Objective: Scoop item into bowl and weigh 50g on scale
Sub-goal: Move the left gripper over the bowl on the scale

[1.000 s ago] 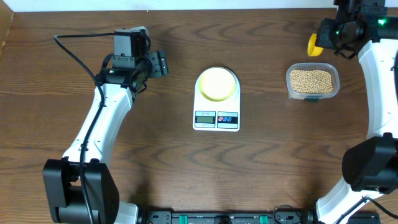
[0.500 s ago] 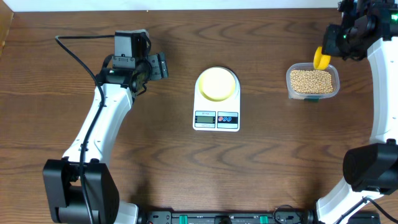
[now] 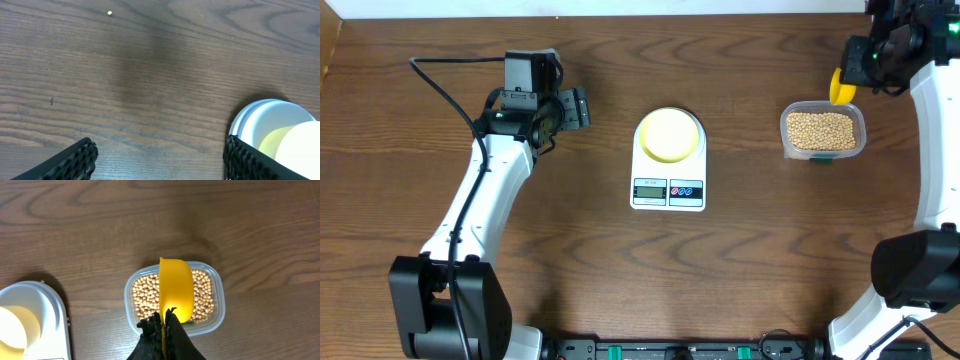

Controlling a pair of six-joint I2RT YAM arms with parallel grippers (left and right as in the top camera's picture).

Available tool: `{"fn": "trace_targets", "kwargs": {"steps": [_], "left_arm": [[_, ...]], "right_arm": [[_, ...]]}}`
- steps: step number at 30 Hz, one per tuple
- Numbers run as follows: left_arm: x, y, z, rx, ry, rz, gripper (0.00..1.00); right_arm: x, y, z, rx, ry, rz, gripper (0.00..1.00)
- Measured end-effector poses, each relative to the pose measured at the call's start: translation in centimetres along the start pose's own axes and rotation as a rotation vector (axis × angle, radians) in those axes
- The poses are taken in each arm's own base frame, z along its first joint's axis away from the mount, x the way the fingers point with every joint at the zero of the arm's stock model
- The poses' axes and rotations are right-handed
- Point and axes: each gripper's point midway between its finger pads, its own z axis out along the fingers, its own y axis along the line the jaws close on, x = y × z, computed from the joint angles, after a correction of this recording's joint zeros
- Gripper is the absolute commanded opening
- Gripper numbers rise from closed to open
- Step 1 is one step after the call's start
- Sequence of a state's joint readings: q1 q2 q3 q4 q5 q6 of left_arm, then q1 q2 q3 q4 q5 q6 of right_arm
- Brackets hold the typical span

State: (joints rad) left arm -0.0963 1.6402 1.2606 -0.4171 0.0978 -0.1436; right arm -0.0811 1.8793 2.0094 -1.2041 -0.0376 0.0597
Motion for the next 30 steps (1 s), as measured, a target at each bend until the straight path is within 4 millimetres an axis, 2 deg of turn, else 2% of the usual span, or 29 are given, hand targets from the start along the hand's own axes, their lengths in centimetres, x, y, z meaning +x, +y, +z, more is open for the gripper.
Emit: {"fn": "trace_targets", "kwargs": {"steps": [6, 10, 15, 19, 25, 30], "left_arm": [[0.3, 0.1, 0.0, -0.002, 0.012, 0.003, 0.83], [1.5, -0.8, 0.0, 0.011, 0.057, 0.029, 0.82], [3.7, -7.5, -0.2, 0.073, 0.071, 0.229, 0.82], [5.2, -11.0, -0.7, 0.078, 0.064, 0.344, 0.82], [6.4, -13.2, -1.2, 0.079, 0.063, 0.412, 0.82], [7.9, -14.1, -1.6, 0.083, 0.098, 0.451, 0.82]], "right_arm": [[-0.3, 0.9, 0.0, -0.014, -0.012, -0.016, 0.01], [-0.8, 0.9, 0.0, -0.017, -0.032, -0.016, 0.01], [-1.1, 1.0, 0.0, -0.018, -0.045, -0.017, 0.01], [-1.1, 1.1, 0.0, -0.02, -0.045, -0.02, 0.01], [-0.7, 1.2, 0.0, -0.02, -0.029, -0.021, 0.01], [-0.2, 1.2, 0.0, -0.019, -0.011, -0.021, 0.01]]}}
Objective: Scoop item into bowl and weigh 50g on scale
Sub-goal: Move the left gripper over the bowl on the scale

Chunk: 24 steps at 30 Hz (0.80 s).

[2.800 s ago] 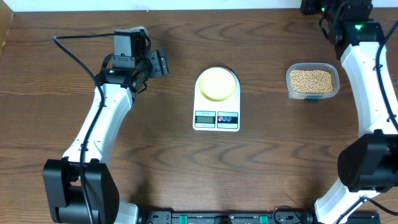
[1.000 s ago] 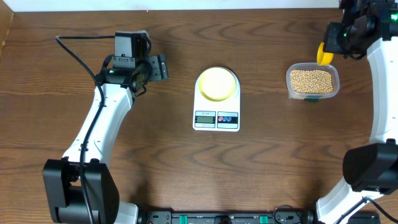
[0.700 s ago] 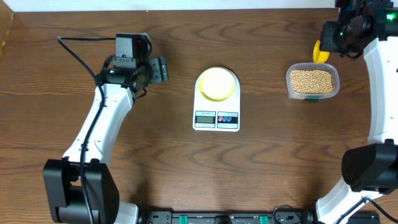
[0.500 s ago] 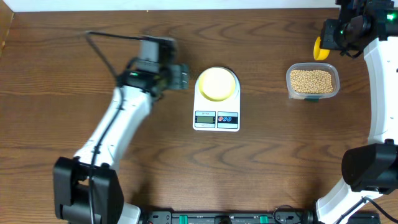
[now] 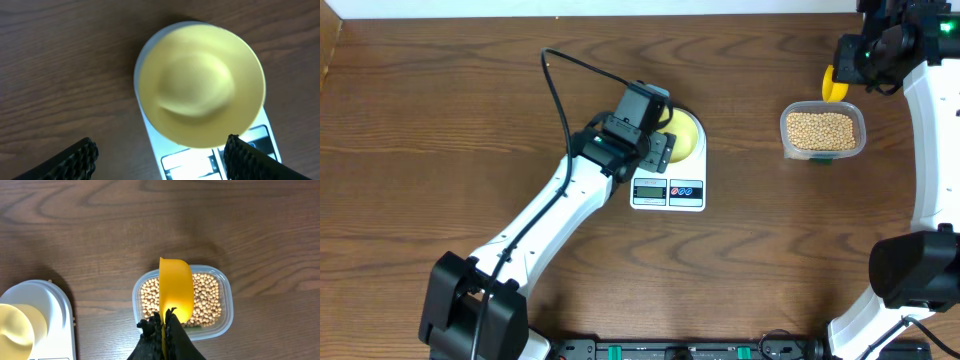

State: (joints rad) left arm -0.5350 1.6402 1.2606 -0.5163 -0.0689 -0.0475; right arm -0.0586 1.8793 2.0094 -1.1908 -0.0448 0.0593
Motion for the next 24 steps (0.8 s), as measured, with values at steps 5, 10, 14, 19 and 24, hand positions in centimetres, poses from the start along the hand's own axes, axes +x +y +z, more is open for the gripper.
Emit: {"fn": "trace_targets", "kwargs": {"steps": [5, 10, 14, 19, 24], "left_arm": [[0.4, -1.9, -0.2, 0.018, 0.005, 0.042, 0.83], [0.7, -2.9, -0.4, 0.031, 0.01, 0.064, 0.82], [1.8, -2.7, -0.4, 0.024, 0.057, 0.071, 0.82], [3.1, -2.4, -0.5, 0.013, 0.11, 0.072, 0.82], [3.5, -3.0, -0.6, 0.018, 0.122, 0.068, 0.82]], "right_arm": [[0.0, 0.0, 0.0, 0.0, 0.002, 0.0, 0.01], [0.0, 0.0, 0.0, 0.0, 0.002, 0.0, 0.01], [0.3, 0.0, 0.0, 0.001, 0.011, 0.001, 0.01], [0.5, 0.0, 0.0, 0.002, 0.021, 0.001, 0.01], [0.5, -0.4, 0.0, 0.021, 0.02, -0.002, 0.01]]}}
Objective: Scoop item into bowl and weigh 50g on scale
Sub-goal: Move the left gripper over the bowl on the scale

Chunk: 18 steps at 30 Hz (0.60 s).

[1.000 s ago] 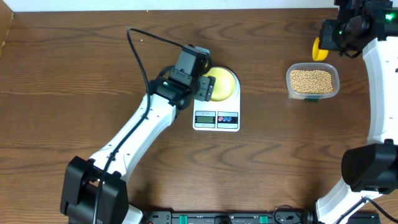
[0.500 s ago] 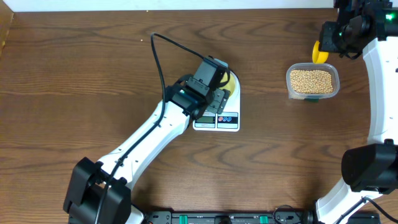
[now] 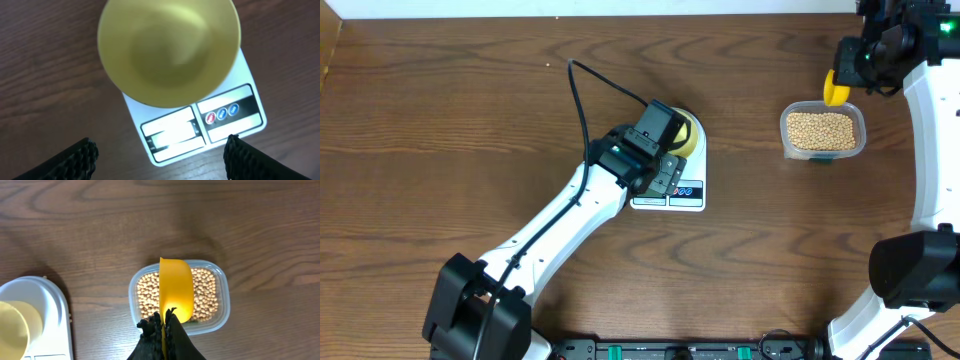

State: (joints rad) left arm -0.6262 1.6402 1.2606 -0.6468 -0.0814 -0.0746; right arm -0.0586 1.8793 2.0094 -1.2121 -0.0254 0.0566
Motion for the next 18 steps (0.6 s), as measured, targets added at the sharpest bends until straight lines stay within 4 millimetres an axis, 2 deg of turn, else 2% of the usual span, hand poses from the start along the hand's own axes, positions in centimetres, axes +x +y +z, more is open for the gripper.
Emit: {"fn": "trace_targets", "kwargs": {"steps": [7, 18], "left_arm": [[0.6, -1.3, -0.2, 0.011, 0.017, 0.031, 0.82], [1.1, -1.2, -0.2, -0.031, 0.031, 0.056, 0.82]], "right_arm": [[0.3, -0.3, 0.0, 0.016, 0.011, -0.001, 0.01], [0.8, -0.4, 0.0, 0.021, 0.033, 0.0, 0.01]]}}
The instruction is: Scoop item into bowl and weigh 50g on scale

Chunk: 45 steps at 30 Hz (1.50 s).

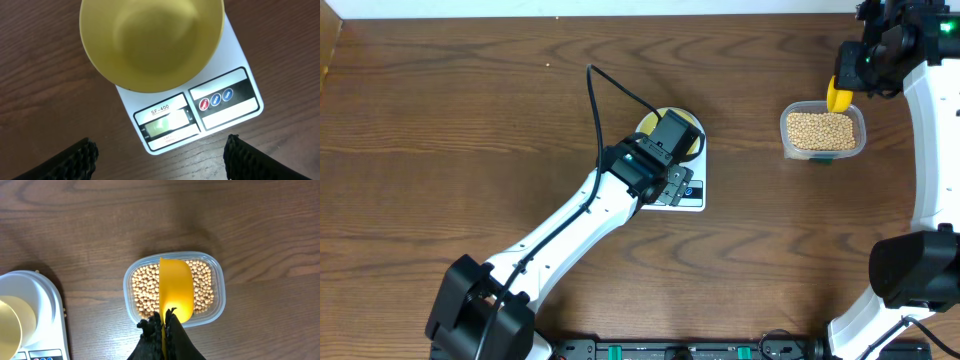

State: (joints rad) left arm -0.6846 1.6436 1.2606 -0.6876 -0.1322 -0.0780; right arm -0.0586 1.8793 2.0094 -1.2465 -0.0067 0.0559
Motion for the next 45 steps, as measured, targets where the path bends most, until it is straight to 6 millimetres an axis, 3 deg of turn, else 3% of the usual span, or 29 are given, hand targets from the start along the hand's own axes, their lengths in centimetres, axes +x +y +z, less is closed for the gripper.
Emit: {"fn": "trace_targets", "kwargs": {"steps": [19, 45], "left_arm": [[1.4, -0.8, 5.5, -0.017, 0.097, 0.019, 0.83], [2.3, -1.0, 7.4, -0.022, 0.14, 0.027, 0.83]], "right_arm": [[0.4, -0.1, 0.0, 0.004, 0.014, 0.0, 0.01], [0.7, -0.1, 0.1, 0.005, 0.028, 0.0, 0.01]]}}
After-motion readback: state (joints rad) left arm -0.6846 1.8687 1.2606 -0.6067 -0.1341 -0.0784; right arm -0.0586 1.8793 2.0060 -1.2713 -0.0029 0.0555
